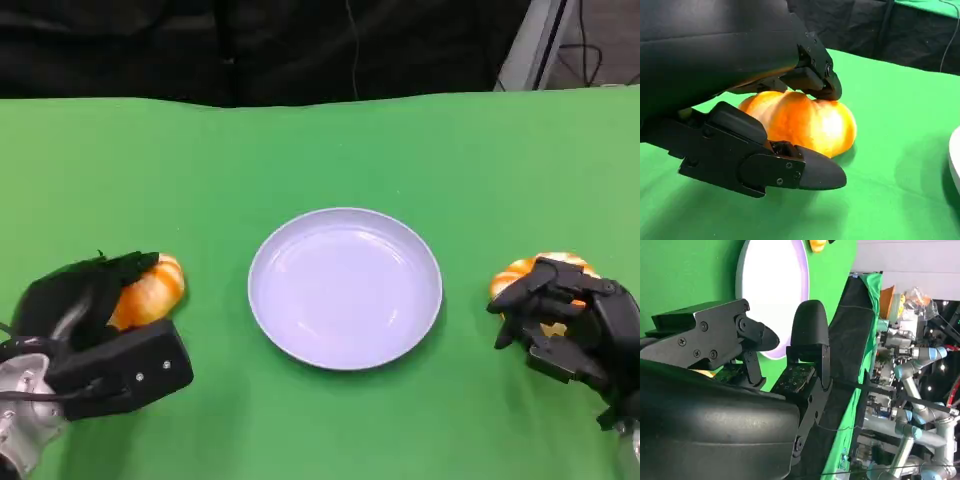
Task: Grasp the bread from the table and place it into the plate.
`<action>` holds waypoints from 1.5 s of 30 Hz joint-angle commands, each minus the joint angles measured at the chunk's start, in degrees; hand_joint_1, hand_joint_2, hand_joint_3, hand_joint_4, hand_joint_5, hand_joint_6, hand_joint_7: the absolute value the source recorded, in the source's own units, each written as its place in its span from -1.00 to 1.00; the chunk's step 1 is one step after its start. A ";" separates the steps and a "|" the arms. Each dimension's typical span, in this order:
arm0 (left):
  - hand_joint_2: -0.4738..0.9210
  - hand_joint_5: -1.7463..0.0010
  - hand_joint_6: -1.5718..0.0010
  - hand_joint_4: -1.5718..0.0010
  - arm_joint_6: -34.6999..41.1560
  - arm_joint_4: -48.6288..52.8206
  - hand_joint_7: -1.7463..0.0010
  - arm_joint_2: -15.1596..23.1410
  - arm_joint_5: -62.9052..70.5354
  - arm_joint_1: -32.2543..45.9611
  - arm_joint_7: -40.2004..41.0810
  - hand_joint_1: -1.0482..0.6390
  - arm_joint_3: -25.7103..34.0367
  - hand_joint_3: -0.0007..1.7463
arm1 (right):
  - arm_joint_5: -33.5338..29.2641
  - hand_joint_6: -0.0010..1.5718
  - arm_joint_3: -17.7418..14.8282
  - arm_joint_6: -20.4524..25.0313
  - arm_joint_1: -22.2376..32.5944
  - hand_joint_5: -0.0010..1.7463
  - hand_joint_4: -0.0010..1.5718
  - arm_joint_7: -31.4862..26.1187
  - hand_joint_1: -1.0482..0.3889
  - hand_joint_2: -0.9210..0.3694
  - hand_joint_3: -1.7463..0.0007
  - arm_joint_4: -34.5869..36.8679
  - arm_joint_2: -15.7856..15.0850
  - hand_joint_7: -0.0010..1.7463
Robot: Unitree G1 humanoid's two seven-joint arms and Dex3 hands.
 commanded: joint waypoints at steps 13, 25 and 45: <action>1.00 0.99 0.33 0.53 -0.05 4.88 1.00 -0.56 -0.83 -1.71 -0.98 -0.46 -0.82 -0.75 | 0.46 0.11 -0.29 -0.08 0.07 0.63 0.07 -0.18 0.55 -0.89 0.26 -0.32 -0.63 0.16; 1.00 1.00 0.36 0.59 -0.91 4.75 1.00 -0.23 -2.40 -1.60 -3.19 -0.05 -0.78 -0.92 | 0.30 0.11 -0.28 -0.58 0.02 0.64 0.06 -0.31 0.55 -0.89 0.26 -0.23 -0.72 0.18; 1.00 0.96 0.04 0.42 0.18 5.01 0.94 -0.57 -2.17 -1.57 -1.34 0.16 -1.19 -0.71 | 0.63 0.11 -0.45 -0.20 -0.01 0.64 0.07 0.06 0.54 -0.87 0.23 -0.23 -0.63 0.17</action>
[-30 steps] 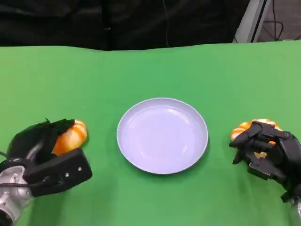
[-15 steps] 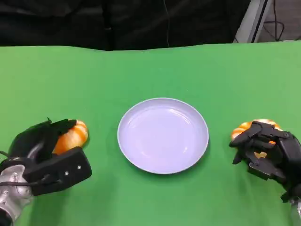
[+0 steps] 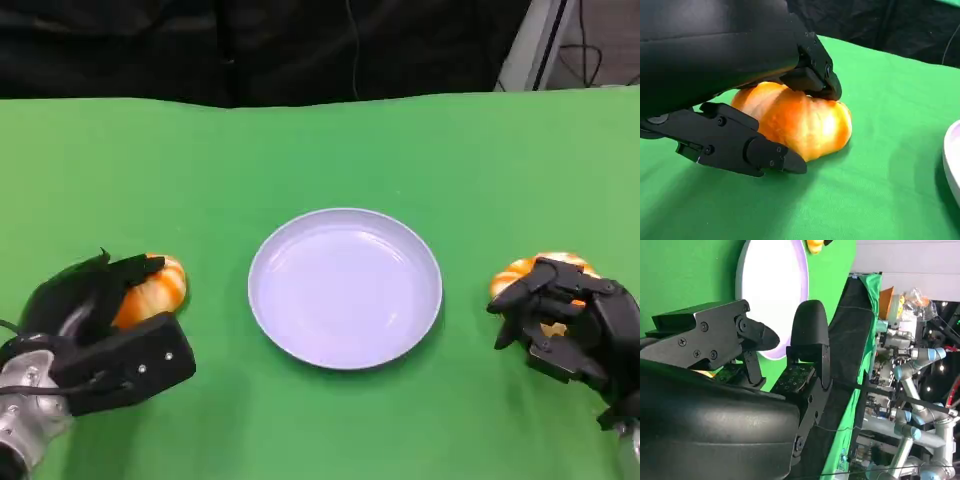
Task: Grasp the bread from the table and place it into the plate.
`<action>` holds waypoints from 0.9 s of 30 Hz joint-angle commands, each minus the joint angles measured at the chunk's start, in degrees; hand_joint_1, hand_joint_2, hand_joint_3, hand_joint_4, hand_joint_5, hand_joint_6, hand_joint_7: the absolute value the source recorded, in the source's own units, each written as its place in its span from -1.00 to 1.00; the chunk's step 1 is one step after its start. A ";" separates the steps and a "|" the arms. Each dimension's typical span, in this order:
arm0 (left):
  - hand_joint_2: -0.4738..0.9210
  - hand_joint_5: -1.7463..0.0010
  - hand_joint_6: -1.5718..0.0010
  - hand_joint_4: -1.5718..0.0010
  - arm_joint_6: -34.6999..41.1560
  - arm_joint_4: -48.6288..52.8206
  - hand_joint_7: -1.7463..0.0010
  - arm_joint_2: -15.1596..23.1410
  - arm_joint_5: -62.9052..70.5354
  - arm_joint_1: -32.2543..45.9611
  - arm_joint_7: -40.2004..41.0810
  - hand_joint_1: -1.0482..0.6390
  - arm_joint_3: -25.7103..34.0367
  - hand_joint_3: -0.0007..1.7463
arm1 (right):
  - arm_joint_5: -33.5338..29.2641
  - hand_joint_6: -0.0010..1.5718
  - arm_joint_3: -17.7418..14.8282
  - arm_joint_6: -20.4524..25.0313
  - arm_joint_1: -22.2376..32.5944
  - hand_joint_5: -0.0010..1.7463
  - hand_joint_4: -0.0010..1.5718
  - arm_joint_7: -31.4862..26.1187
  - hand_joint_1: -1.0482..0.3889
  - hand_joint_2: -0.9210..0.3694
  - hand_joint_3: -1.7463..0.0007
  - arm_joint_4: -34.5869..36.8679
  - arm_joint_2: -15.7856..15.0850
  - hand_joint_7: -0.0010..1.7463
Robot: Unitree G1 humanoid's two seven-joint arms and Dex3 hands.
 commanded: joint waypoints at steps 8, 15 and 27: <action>1.00 0.89 -0.17 0.19 1.10 0.79 0.89 -0.01 -0.85 0.80 0.55 0.15 -0.09 -0.56 | 0.37 0.11 -0.32 -0.13 0.05 0.63 0.07 -0.46 0.54 -0.87 0.23 -0.38 -0.71 0.15; 1.00 0.14 -0.27 0.26 0.90 0.95 0.74 -0.01 -1.42 0.64 1.32 0.09 -0.20 -0.57 | 0.44 0.11 -0.35 -0.07 0.01 0.63 0.06 -0.36 0.54 -0.86 0.23 -0.40 -0.71 0.15; 1.00 -0.78 0.28 0.51 1.17 0.74 -0.47 -0.09 -1.80 0.69 2.52 0.06 -0.39 -0.53 | 0.39 0.12 -0.38 -0.15 0.01 0.63 0.07 -0.55 0.54 -0.83 0.18 -0.29 -0.70 0.14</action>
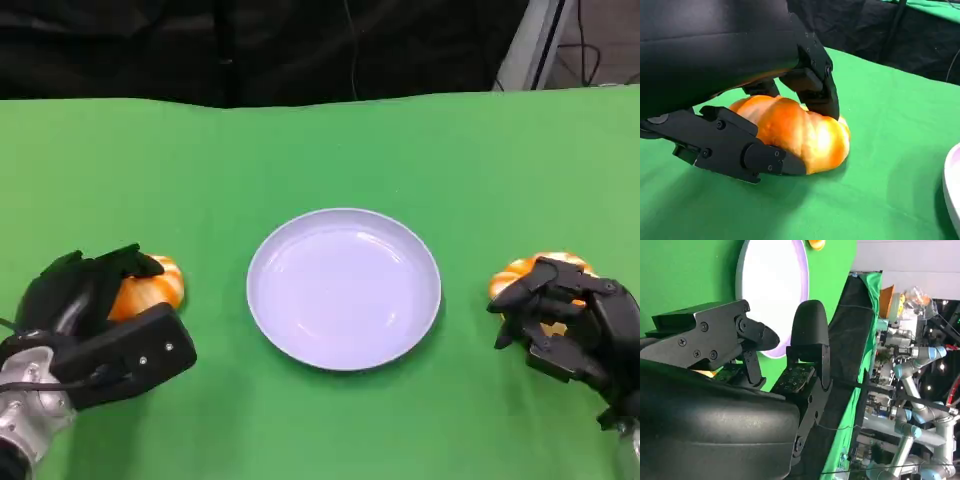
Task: Grasp the bread from the table and place it into the plate.
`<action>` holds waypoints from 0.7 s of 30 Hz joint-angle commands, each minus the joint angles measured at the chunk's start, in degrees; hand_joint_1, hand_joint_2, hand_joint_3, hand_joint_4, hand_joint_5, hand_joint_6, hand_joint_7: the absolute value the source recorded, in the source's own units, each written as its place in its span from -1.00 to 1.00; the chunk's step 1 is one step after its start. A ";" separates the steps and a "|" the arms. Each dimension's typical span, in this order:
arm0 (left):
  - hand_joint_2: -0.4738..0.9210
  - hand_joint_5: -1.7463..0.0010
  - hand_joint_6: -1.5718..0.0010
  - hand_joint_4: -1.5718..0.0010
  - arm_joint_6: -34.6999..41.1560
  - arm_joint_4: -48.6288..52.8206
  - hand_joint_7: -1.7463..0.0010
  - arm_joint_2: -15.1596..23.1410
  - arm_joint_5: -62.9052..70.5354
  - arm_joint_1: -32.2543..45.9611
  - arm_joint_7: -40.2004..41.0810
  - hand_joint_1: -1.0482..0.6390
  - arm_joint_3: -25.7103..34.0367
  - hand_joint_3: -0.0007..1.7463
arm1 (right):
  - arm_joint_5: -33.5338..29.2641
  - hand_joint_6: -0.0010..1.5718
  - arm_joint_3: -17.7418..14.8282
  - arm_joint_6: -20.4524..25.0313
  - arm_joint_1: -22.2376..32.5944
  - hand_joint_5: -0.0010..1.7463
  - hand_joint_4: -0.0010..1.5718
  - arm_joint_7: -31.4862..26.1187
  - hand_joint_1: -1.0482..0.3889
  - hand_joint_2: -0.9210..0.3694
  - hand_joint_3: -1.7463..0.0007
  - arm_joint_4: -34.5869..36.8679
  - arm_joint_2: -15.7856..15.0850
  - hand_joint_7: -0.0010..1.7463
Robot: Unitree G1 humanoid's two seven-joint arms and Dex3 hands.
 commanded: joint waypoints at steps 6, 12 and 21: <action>1.00 -0.92 0.35 0.54 -0.30 0.85 -0.63 0.18 -0.30 1.29 0.47 0.06 0.10 -0.54 | 0.31 0.13 -0.29 -0.51 -0.07 0.62 0.07 -0.26 0.54 -0.85 0.19 -0.08 -0.75 0.14; 1.00 -0.96 0.39 0.56 -0.65 0.92 -0.72 -0.06 -0.76 1.32 0.95 0.07 0.59 -0.55 | 0.46 0.12 -0.33 -0.10 -0.16 0.63 0.07 -0.19 0.53 -0.84 0.20 -0.12 -0.65 0.15; 1.00 -0.93 0.37 0.54 -1.17 0.74 -0.70 -0.22 -0.05 1.36 3.56 0.06 0.79 -0.56 | 0.62 0.12 -0.35 0.07 -0.13 0.63 0.07 -0.13 0.54 -0.84 0.20 -0.23 -0.52 0.16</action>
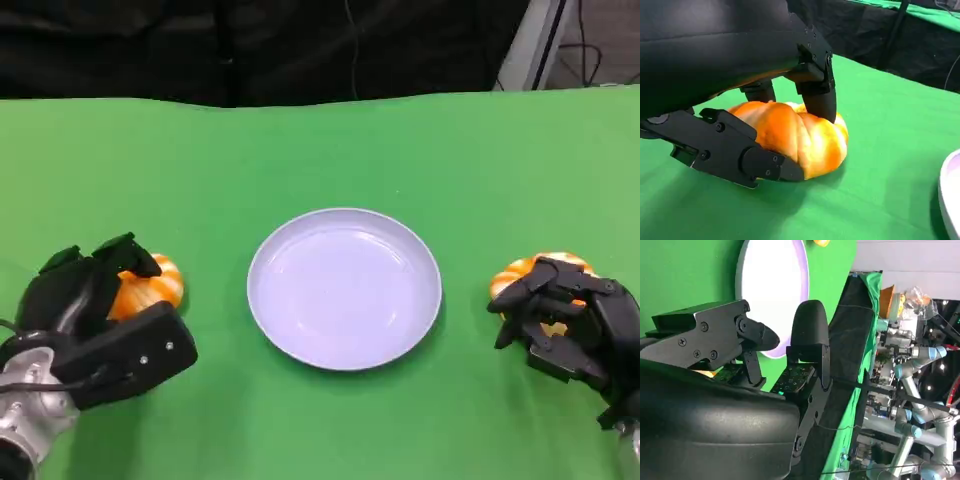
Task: Grasp the bread from the table and place it into the plate.
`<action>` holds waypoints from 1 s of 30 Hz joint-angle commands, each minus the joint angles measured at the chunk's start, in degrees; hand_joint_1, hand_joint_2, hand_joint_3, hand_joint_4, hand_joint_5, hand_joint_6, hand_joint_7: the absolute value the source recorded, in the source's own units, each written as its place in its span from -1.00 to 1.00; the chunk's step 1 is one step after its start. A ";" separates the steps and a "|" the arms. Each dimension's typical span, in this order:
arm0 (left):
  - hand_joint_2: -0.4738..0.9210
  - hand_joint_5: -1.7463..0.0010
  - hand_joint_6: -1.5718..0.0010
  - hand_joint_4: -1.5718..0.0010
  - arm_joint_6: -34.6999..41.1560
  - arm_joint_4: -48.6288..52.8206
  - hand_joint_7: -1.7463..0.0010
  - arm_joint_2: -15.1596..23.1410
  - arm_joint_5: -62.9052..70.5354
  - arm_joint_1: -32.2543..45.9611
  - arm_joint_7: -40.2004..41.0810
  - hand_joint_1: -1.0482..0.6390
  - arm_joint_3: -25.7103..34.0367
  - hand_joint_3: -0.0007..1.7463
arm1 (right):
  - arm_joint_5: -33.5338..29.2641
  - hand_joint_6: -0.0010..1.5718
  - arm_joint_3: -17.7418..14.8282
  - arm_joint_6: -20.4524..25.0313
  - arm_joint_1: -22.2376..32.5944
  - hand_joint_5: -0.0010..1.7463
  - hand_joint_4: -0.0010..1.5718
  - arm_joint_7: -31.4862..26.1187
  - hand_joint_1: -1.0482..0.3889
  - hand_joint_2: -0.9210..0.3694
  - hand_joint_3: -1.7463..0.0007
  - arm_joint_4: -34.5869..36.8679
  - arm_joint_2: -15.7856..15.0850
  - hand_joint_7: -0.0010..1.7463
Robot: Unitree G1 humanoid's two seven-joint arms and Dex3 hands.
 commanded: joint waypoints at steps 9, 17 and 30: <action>1.00 -0.98 0.38 0.59 -1.59 -2.72 -0.69 1.38 1.65 2.26 4.83 0.10 -0.64 -0.61 | 0.01 0.11 -0.11 -0.37 -0.15 0.63 0.07 -0.76 0.54 -0.84 0.20 -0.12 -0.64 0.16; 1.00 -0.98 0.39 0.62 -1.19 -11.39 -0.67 2.83 2.77 5.49 4.98 0.10 0.07 -0.62 | 0.49 0.11 -0.23 -0.24 -0.26 0.63 0.08 -0.25 0.54 -0.84 0.19 0.01 -0.44 0.17; 1.00 -1.00 0.34 0.62 1.86 -29.10 -0.60 3.83 5.05 12.00 4.31 0.13 1.75 -0.60 | 0.35 0.13 -0.22 0.09 -0.41 0.63 0.07 -0.36 0.54 -0.83 0.19 0.26 -0.38 0.16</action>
